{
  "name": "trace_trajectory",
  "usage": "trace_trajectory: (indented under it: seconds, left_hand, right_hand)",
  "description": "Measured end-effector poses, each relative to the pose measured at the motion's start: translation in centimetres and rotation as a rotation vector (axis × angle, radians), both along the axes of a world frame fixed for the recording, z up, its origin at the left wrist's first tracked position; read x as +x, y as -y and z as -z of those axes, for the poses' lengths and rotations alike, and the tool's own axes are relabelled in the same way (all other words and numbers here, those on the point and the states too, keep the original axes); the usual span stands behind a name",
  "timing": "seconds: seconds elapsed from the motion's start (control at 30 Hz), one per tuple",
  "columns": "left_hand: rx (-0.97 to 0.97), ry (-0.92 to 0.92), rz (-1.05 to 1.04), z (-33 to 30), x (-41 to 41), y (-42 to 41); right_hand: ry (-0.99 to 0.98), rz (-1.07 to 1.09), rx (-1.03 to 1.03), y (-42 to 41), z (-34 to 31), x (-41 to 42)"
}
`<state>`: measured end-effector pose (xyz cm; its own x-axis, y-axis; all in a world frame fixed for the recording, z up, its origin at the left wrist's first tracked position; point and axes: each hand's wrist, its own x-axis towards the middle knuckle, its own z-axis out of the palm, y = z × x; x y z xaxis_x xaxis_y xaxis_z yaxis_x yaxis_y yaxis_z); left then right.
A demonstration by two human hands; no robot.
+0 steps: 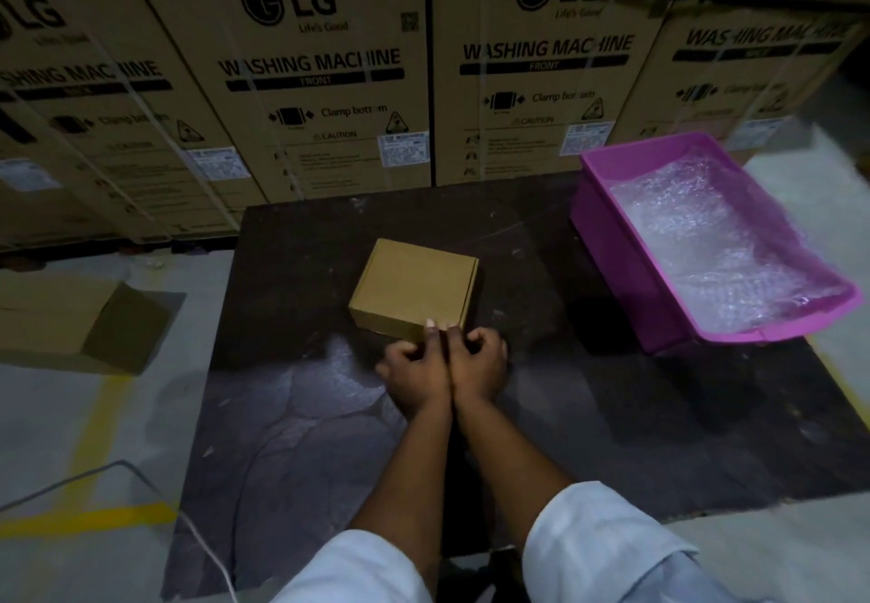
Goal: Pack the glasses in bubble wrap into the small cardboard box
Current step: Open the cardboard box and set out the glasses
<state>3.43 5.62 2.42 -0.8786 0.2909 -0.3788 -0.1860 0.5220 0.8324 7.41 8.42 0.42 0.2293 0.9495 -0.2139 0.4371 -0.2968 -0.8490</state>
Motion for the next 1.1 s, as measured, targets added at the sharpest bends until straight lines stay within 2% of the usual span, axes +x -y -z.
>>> trace_trajectory:
  seconds: [0.1,0.13,0.27,0.43,0.6,0.77,0.9,1.1]
  left_hand:
    - [-0.013,-0.181,-0.08,0.5,-3.3,1.4]
    - [-0.012,-0.185,-0.097,0.8,-4.8,1.6]
    - [0.019,0.008,-0.011,1.1,-8.9,1.2]
    - [0.148,0.263,-0.015,0.7,-9.9,0.4]
    - [0.12,0.315,-0.075,0.3,-10.2,-1.2]
    - [0.114,0.337,-0.11,0.2,-9.3,-2.1]
    - [0.272,0.498,-0.133,-0.1,-8.6,-2.3]
    - [0.352,0.571,-0.251,0.3,-7.6,-1.9]
  right_hand:
    - [0.04,-0.003,-0.04,-0.9,-0.6,0.2]
    - [0.043,-0.023,-0.059,-1.1,-0.5,0.3]
    - [0.047,-0.098,-0.062,-0.9,0.0,0.1]
    - [0.012,-0.173,-0.09,-1.4,-0.7,0.2]
    - [0.052,-0.265,-0.107,-1.9,-1.6,0.5]
    - [-0.024,-0.273,-0.131,-2.1,-1.5,1.3]
    - [-0.135,-0.264,-0.13,-2.4,-1.7,2.0]
    - [-0.181,-0.291,-0.134,-2.6,-2.1,2.6]
